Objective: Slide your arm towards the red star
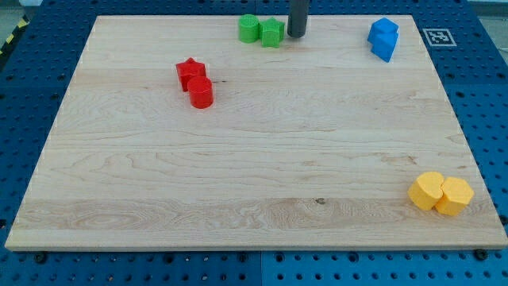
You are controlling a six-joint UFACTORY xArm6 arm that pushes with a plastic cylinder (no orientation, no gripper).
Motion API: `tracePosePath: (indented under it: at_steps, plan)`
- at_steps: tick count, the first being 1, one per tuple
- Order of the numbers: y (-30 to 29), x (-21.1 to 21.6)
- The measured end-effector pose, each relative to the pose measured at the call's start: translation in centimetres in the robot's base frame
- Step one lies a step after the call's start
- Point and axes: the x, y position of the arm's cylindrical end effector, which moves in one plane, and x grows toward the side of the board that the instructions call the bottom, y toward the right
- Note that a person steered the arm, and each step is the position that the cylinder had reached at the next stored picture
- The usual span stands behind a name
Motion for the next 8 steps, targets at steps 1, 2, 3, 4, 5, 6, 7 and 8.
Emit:
tracePosePath:
  at_steps: [1, 2, 3, 4, 5, 6, 7, 8]
  plan:
    - [0.5, 1.9]
    - [0.5, 3.8]
    - [-0.9, 4.9]
    - [-3.4, 4.9]
    - [-6.8, 4.9]
    - [-9.8, 4.9]
    - [-10.0, 4.9]
    - [-11.5, 5.3]
